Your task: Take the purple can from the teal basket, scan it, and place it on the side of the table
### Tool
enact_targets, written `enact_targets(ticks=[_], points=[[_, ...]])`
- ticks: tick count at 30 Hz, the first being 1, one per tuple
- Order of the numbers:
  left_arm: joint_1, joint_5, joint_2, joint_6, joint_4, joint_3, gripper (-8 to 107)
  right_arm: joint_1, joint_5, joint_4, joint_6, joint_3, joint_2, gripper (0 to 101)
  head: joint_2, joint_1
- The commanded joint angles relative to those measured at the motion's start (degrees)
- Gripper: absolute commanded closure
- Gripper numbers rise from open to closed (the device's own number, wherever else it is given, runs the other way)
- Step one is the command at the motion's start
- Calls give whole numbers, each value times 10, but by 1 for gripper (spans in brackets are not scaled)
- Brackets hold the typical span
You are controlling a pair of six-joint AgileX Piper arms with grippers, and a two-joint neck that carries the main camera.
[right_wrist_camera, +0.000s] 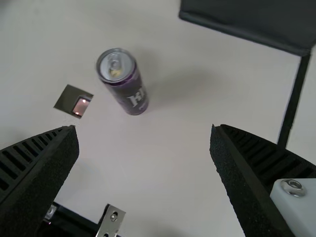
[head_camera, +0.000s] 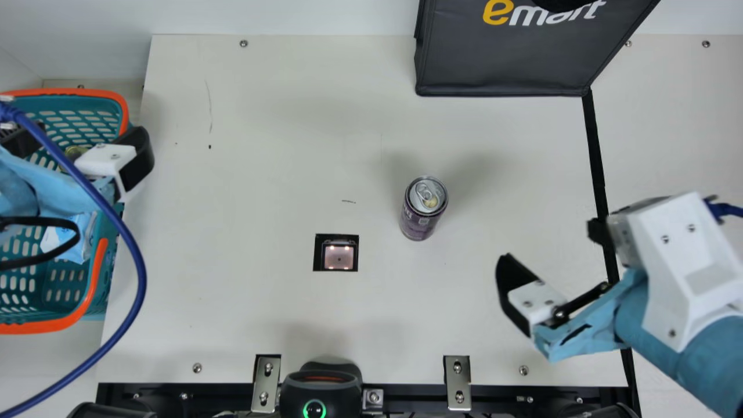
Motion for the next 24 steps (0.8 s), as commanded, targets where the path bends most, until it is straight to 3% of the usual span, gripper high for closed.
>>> enact_targets(ticks=[1,6,12,24], points=[[0,0,0,0,0,0,9,0,0,22,-18,1,10,6,1,-17],[0,0,0,0,0,0,9,-5,-1,57,-61,-1,43,6,1,-17],[0,0,0,0,0,0,9,15,-33,70,-81,7,90,6,1,-17],[0,0,0,0,0,0,9,132,-118,10,1,12,182,6,1,-17]])
